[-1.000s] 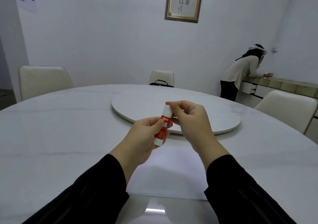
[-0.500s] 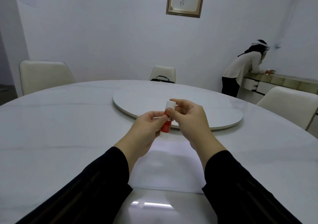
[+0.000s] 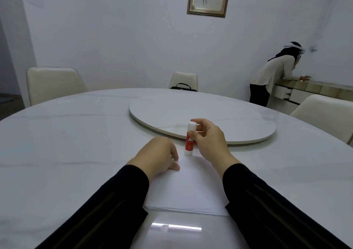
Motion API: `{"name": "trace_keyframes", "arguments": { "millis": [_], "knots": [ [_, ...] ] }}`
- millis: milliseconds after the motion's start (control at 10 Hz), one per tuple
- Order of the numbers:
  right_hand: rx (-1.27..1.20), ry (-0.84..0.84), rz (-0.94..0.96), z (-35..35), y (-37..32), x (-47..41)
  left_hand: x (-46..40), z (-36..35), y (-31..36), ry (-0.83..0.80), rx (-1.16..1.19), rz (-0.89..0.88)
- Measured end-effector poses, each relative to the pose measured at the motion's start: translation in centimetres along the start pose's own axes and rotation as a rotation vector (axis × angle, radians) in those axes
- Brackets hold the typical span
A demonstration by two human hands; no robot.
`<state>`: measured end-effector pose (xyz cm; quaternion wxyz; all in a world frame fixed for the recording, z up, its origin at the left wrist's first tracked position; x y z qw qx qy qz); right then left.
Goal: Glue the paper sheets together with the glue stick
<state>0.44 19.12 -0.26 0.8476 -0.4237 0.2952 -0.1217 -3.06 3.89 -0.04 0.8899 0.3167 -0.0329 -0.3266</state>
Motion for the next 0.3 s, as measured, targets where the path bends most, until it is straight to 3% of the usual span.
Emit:
{"name": "trace_keyframes", "arguments": {
  "millis": [200, 300],
  "knots": [
    [-0.044, -0.049, -0.019, -0.2, 0.5, 0.1, -0.3, 0.0, 0.1, -0.034, -0.043, -0.012],
    [-0.044, 0.034, -0.06, 0.9, 0.8, 0.1, 0.2, 0.0, 0.5, -0.052, -0.045, 0.015]
  ]
}}
Point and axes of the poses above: each hand's wrist, its own x-axis away from the middle knuckle, its own z-axis out of the back of the hand, y = z × x, the point moved 1 cm from there along -x, towards the middle knuckle, and after that the axes turned 12 degrees about x, right-handed, at the moved point
